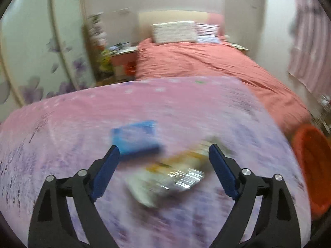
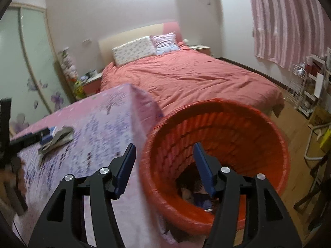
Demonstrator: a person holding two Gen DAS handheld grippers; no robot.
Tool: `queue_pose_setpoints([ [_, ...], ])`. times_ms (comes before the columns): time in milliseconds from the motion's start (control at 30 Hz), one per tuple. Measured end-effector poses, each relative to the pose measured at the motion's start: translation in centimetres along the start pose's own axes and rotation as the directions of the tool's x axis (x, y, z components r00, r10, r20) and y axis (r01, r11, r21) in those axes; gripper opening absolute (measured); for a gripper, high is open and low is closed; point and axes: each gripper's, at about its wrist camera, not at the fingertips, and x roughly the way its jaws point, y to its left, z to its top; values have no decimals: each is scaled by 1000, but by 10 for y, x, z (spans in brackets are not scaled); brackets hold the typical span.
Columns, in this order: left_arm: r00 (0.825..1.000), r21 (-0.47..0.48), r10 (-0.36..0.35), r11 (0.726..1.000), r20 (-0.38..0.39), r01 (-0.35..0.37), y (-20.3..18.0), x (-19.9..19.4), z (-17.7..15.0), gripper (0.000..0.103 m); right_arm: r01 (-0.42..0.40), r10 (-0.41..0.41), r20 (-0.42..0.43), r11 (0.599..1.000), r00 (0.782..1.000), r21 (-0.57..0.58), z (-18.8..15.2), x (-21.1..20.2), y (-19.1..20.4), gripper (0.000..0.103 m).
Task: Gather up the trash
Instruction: 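Return both tools to the bed toward the tissue pack and snack wrapper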
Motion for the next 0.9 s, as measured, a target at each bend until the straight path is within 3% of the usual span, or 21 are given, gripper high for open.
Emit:
queue_pose_setpoints([
  [100, 999, -33, 5, 999, -41, -6, 22, 21, 11, 89, -13, 13, -19, 1000, 1000, -25, -3, 3, 16, 58],
  [333, 991, -18, 22, 1000, -134, -24, 28, 65, 16, 91, -32, 29, -47, 997, 998, -71, -7, 5, 45, 59],
  [367, 989, -16, 28, 999, -143, -31, 28, 70, 18, 90, -34, 30, -51, 996, 998, -78, -7, 5, 49, 59],
  [433, 987, -30, 17, 999, -162, -22, 34, 77, 17, 76, -37, 32, -58, 995, 998, -91, -9, 7, 59, 59],
  [500, 987, -54, 5, 998, -161, -14, 44, 74, 14, 75, -48, 41, -67, 993, 997, -106, -10, 7, 68, 59],
  [800, 983, -7, 119, 993, -140, -122, 135, 25, -39, 75, -148, 126, -148, 978, 981, -147, -19, 25, 127, 61],
  [900, 984, -37, 104, 993, -145, -110, 156, 12, -54, 75, -194, 166, -186, 970, 969, -148, -19, 37, 156, 61],
])
